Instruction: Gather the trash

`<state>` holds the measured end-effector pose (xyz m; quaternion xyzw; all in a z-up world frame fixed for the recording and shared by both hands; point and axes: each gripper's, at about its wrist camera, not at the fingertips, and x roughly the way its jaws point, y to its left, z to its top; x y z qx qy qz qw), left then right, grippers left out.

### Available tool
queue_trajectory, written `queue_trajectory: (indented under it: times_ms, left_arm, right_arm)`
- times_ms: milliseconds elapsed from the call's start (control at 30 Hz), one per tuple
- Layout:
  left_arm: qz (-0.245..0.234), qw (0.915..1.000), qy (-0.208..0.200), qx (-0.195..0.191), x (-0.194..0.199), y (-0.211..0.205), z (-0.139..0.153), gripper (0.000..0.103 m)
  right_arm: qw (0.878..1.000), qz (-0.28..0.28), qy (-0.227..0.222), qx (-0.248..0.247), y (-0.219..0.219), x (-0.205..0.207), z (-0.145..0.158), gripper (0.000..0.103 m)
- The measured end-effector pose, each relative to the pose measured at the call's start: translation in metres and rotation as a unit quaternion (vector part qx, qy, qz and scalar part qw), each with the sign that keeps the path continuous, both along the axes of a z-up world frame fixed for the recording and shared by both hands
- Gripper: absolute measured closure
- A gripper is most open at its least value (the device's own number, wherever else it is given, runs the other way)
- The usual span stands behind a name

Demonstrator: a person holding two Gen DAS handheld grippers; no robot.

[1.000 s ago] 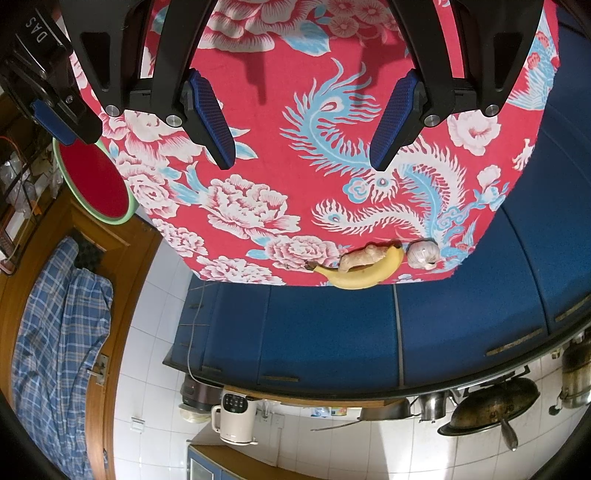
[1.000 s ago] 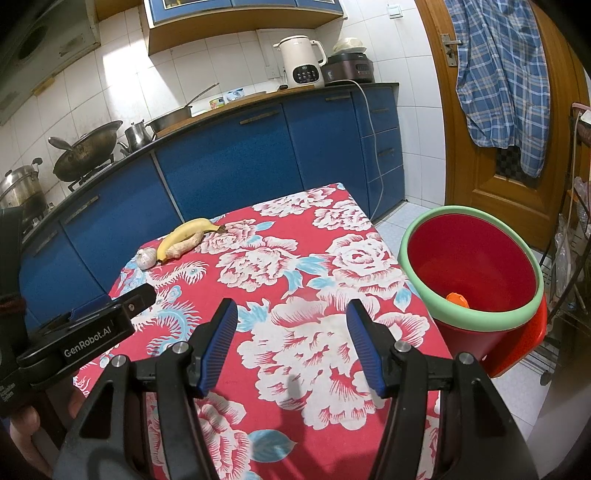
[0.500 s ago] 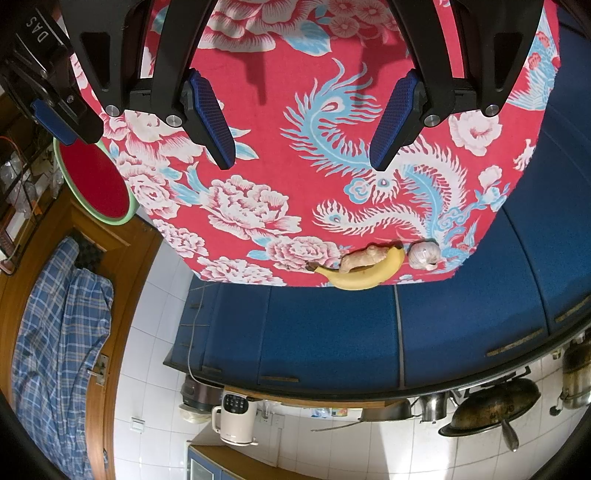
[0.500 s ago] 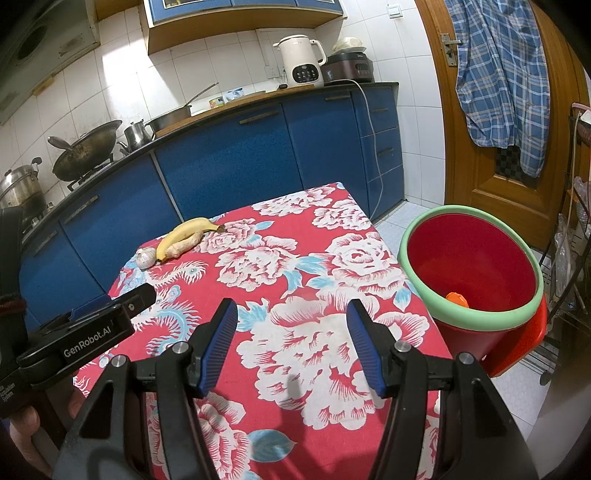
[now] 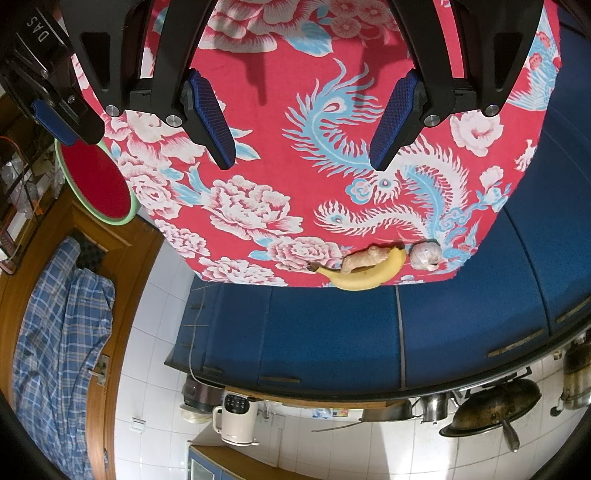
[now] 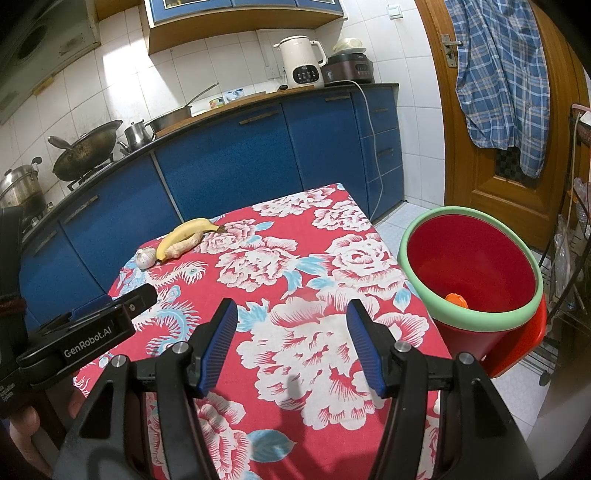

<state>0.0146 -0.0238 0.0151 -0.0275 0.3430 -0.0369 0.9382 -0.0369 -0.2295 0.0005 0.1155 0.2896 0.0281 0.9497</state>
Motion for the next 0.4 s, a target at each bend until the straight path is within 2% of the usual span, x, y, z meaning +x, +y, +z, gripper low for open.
queue_trajectory:
  times_ms: [400]
  left_arm:
    - [-0.001, 1.0000, 0.000, 0.001, -0.0001, -0.0024, -0.0013, 0.027]
  right_arm:
    - [1.000, -0.001, 0.001, 0.000, -0.0003, 0.0010, -0.0012, 0.041]
